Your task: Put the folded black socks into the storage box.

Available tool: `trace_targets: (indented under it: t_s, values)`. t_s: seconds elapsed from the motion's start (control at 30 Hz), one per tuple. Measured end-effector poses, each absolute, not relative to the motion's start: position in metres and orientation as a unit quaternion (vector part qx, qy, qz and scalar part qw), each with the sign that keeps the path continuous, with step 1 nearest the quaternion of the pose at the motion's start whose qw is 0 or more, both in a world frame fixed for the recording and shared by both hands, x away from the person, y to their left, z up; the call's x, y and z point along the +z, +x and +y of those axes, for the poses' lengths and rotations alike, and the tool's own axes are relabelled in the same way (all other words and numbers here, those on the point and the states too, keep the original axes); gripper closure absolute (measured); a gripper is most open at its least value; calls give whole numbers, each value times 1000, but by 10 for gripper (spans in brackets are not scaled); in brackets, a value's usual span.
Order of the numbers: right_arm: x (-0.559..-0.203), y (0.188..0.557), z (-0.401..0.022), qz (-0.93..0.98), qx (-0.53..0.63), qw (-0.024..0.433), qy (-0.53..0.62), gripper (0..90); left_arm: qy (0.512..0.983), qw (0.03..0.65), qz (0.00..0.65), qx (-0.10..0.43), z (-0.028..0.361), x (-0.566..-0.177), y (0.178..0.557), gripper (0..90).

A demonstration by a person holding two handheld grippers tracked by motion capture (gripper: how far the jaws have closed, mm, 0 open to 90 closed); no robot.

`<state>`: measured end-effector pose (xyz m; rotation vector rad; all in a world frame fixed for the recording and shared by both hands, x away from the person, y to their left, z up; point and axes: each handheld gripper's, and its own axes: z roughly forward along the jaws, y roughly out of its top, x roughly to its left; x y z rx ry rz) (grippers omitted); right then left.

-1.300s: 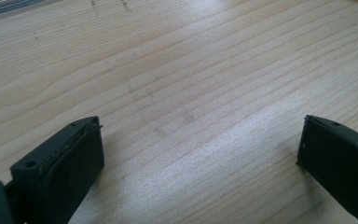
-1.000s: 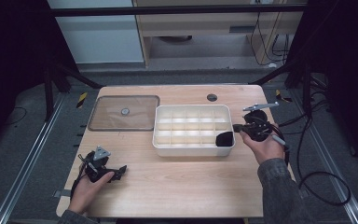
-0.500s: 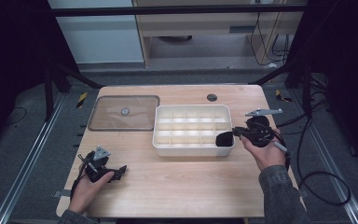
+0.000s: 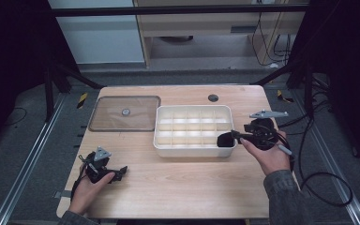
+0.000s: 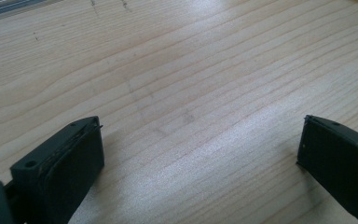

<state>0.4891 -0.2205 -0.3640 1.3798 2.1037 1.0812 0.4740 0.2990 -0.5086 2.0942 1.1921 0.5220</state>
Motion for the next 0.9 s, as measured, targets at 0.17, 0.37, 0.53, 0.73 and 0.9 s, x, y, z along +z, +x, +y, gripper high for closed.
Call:
trace_targets:
  t_s: [0.17, 0.37, 0.53, 0.73, 0.9]
  values:
    - [-361, 484, -221, 752, 391, 223, 482, 248, 801, 332, 456, 200, 299, -509, 474, 0]
    - [-362, 479, -222, 750, 389, 241, 478, 76, 801, 332, 456, 200, 299, -509, 474, 0]
    - [-366, 473, -225, 752, 388, 248, 472, 66, 801, 332, 456, 200, 299, -509, 474, 0]
    - [-375, 464, -231, 751, 385, 248, 475, 76, 801, 332, 456, 200, 299, -509, 474, 0]
    - [-387, 456, -238, 753, 378, 245, 480, 93, 801, 332, 456, 200, 299, -509, 474, 0]
